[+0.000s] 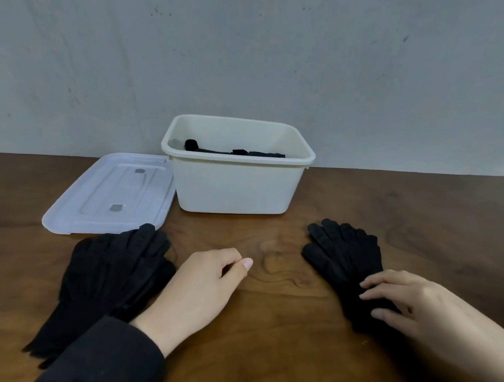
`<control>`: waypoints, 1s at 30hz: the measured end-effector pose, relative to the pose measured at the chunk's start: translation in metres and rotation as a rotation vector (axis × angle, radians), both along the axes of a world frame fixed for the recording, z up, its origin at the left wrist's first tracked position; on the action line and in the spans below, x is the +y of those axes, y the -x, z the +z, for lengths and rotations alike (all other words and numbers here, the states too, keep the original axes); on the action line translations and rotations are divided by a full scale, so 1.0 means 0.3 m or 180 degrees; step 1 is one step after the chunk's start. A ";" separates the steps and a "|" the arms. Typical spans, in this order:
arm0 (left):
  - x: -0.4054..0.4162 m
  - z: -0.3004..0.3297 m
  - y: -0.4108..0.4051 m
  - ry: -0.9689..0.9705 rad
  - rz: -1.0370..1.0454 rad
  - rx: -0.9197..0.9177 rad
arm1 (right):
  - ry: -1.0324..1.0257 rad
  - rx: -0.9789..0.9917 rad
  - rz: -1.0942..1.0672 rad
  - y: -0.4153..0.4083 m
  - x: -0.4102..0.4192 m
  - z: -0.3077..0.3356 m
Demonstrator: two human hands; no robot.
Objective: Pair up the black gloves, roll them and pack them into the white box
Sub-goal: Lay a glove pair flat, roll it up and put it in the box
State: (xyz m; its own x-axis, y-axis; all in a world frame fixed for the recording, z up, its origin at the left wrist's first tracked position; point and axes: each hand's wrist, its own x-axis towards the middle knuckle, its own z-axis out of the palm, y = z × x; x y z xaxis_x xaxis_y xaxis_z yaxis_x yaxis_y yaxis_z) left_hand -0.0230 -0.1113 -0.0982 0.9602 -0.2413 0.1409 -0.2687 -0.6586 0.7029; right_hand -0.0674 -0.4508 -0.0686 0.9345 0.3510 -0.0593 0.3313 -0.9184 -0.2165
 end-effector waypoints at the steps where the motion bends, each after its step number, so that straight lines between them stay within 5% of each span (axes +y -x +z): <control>1: -0.002 0.001 0.003 -0.0037 -0.0014 -0.0015 | -0.0060 -0.0140 -0.0041 0.006 0.001 -0.002; 6: 0.003 0.011 0.015 -0.0140 -0.0111 -0.0046 | -0.0115 -0.0622 -0.0380 0.021 0.058 0.028; 10: 0.012 0.036 0.032 -0.0467 -0.0272 -0.0176 | -0.1219 -0.1715 -0.1127 0.024 0.148 0.130; 16: 0.063 0.106 0.045 -0.1450 -0.0168 -0.0603 | -0.2152 -0.0681 -0.1044 -0.004 0.281 0.291; 20: 0.209 0.197 0.016 -0.2056 0.0325 0.0038 | -0.1986 0.0036 -0.1065 -0.057 0.398 0.301; 26: 0.385 0.228 0.024 -0.2051 0.0467 0.1530 | -0.2474 -0.1265 -0.1061 -0.101 0.494 0.253; 30: 0.371 0.229 0.023 -0.2194 0.0401 0.1695 | -0.2048 -0.1546 -0.0561 -0.066 0.533 0.133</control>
